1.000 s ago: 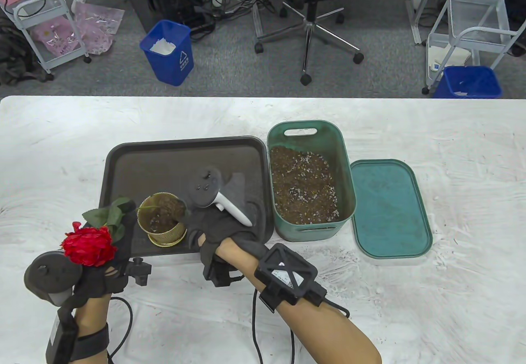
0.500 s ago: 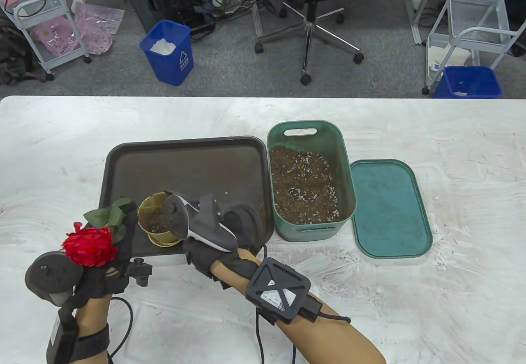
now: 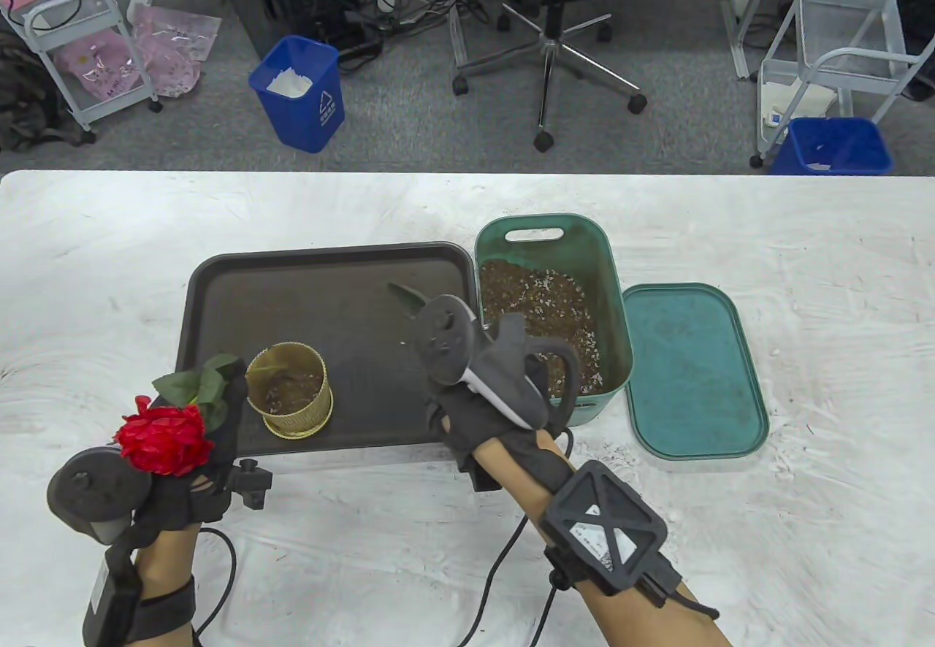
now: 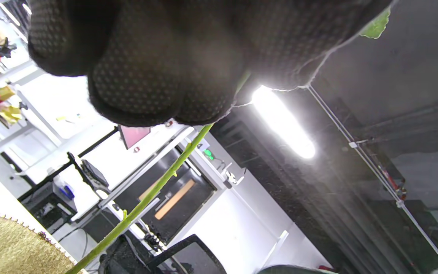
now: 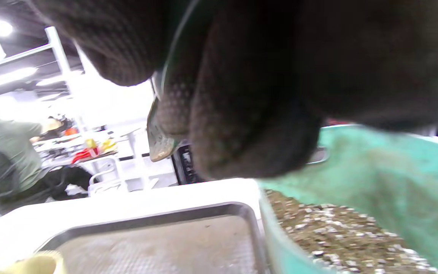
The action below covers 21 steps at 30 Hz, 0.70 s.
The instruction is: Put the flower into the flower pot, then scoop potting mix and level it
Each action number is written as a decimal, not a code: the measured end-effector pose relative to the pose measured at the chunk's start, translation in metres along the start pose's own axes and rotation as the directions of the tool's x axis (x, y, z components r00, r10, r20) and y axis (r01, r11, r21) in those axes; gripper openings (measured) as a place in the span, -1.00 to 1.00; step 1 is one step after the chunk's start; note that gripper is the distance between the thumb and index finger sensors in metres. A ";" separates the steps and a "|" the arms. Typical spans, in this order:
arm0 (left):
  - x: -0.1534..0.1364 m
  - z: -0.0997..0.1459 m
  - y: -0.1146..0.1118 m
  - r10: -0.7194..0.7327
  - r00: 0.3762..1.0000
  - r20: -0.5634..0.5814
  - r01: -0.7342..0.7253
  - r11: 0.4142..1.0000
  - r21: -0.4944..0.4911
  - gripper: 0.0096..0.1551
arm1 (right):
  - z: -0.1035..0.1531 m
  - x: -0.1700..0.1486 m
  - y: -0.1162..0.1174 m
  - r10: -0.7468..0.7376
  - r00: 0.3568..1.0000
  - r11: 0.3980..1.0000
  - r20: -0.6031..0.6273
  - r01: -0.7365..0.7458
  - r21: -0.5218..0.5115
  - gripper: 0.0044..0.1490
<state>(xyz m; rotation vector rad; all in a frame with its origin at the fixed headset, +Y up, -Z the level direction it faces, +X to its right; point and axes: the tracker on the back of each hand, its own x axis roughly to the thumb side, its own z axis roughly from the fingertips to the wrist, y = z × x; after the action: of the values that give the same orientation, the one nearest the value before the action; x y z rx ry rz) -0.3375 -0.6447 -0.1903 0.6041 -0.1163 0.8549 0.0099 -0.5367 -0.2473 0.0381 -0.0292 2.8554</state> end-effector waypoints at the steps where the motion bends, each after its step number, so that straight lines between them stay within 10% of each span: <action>1: 0.000 0.000 0.000 0.002 1.000 -0.001 -0.002 1.000 -0.002 -0.54 | -0.002 -0.011 -0.006 -0.011 0.999 1.000 -0.034 0.010 -0.006 -0.34; 21: 0.000 -0.001 0.002 -0.015 1.000 -0.004 0.015 1.000 0.010 -0.54 | -0.084 -0.128 0.007 0.058 0.876 0.988 -0.479 0.017 0.152 -0.34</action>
<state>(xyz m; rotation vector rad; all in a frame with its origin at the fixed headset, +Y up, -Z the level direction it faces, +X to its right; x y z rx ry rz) -0.3388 -0.6429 -0.1898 0.6115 -0.1035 0.8422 0.1289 -0.5771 -0.3348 -0.6484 0.2928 2.7949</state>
